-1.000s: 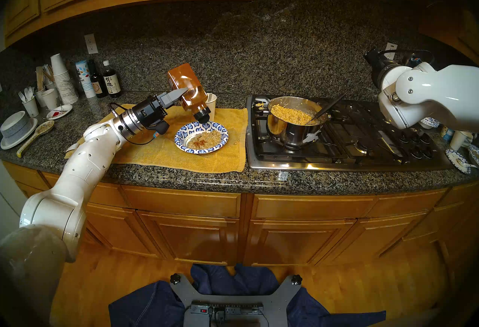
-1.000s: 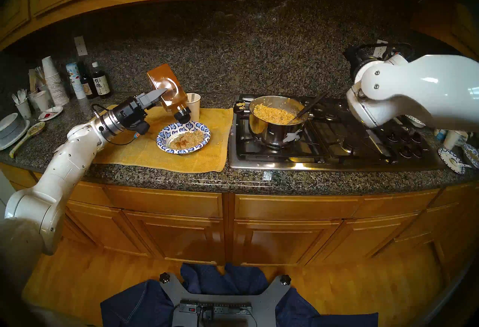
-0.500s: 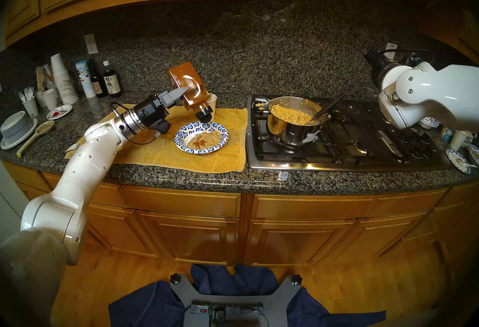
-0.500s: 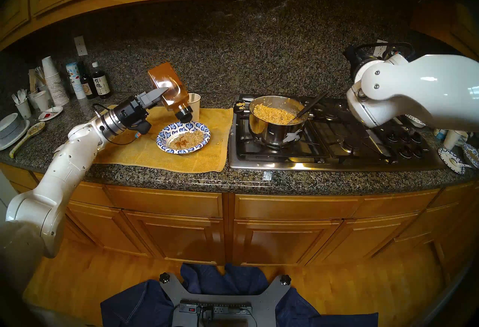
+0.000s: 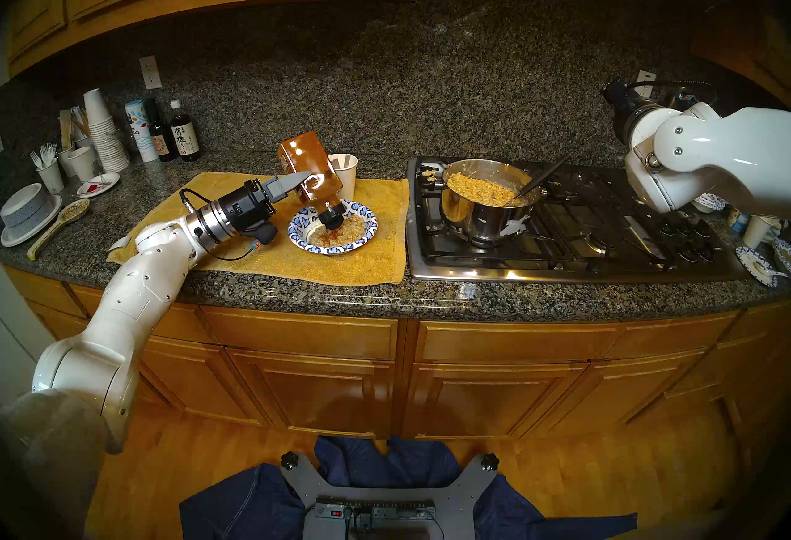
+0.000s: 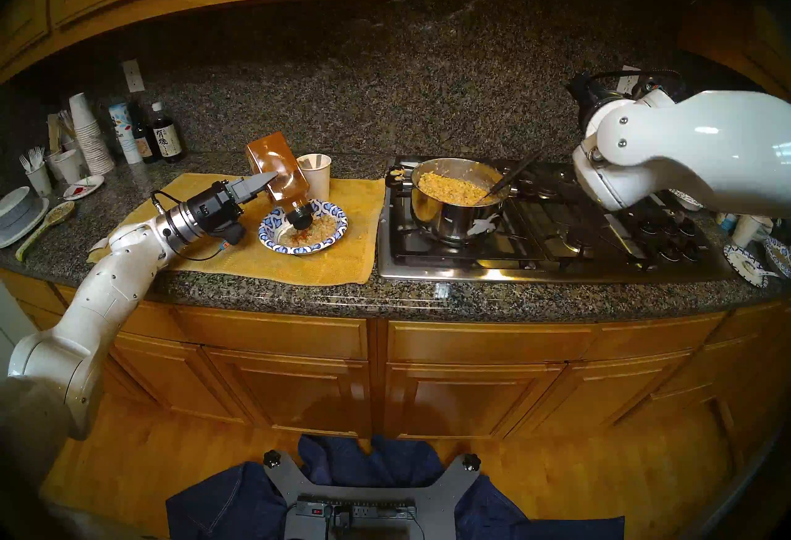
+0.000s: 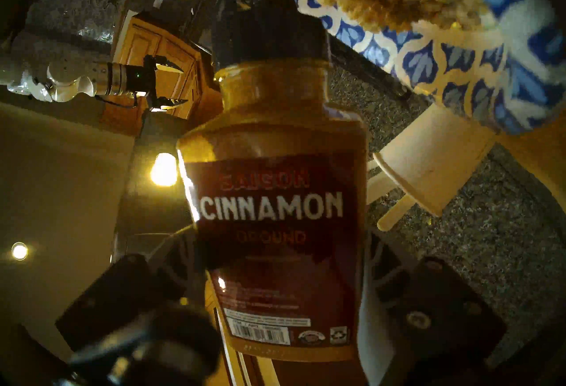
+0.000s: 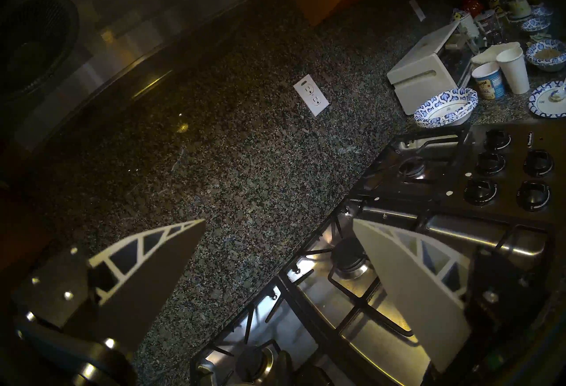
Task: Scoop oatmeal into bowl, add cinnamon, and put a spoon inside bowl
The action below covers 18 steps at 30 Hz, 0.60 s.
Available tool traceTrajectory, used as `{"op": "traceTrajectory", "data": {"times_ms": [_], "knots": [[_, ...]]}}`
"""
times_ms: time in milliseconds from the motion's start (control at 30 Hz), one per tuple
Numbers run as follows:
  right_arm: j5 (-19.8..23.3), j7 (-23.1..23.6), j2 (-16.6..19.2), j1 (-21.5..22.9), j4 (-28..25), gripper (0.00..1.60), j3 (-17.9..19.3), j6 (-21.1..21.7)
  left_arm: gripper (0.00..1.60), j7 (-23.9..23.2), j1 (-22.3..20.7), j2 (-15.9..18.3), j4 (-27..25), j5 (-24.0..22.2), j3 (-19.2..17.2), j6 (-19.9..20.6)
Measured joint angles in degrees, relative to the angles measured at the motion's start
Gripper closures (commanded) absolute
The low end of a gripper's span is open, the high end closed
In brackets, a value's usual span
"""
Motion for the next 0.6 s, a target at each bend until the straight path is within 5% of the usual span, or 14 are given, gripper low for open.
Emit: {"op": "traceTrajectory", "data": {"times_ms": [600], "knots": [[-0.2, -0.1, 0.0, 0.0, 0.0, 0.00, 0.1, 0.0, 1.60, -1.0, -1.5, 0.0, -0.7, 1.2, -1.3, -0.1]]}}
